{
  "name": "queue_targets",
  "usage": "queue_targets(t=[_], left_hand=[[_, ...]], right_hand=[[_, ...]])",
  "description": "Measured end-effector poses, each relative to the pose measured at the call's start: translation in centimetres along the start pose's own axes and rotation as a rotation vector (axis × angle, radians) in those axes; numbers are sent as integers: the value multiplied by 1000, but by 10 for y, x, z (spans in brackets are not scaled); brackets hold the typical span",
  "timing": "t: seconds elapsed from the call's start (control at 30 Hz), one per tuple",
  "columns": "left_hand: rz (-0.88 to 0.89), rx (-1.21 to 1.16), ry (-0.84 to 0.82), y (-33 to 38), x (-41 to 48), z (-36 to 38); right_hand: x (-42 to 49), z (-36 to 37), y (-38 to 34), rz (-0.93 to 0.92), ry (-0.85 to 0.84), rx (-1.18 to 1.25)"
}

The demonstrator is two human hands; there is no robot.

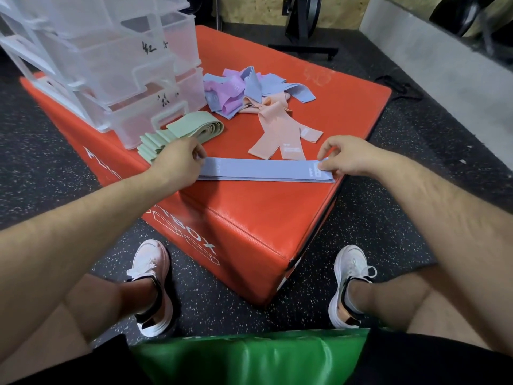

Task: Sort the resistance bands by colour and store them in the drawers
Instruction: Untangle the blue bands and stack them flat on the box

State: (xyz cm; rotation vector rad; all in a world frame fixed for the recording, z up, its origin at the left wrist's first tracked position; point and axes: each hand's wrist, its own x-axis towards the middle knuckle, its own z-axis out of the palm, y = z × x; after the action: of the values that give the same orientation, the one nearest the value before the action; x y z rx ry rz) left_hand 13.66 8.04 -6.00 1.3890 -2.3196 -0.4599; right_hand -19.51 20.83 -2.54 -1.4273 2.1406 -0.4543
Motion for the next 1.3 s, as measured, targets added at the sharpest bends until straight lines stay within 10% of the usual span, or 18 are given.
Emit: queue_targets(t=[0.9,1.3], left_hand=[[330,256,69,35,26,-18],[67,294,-108,52,123,-5]], right_hand=[[7,0,-55,-258,239,-448],[96,53,-129,-380,276,-372]])
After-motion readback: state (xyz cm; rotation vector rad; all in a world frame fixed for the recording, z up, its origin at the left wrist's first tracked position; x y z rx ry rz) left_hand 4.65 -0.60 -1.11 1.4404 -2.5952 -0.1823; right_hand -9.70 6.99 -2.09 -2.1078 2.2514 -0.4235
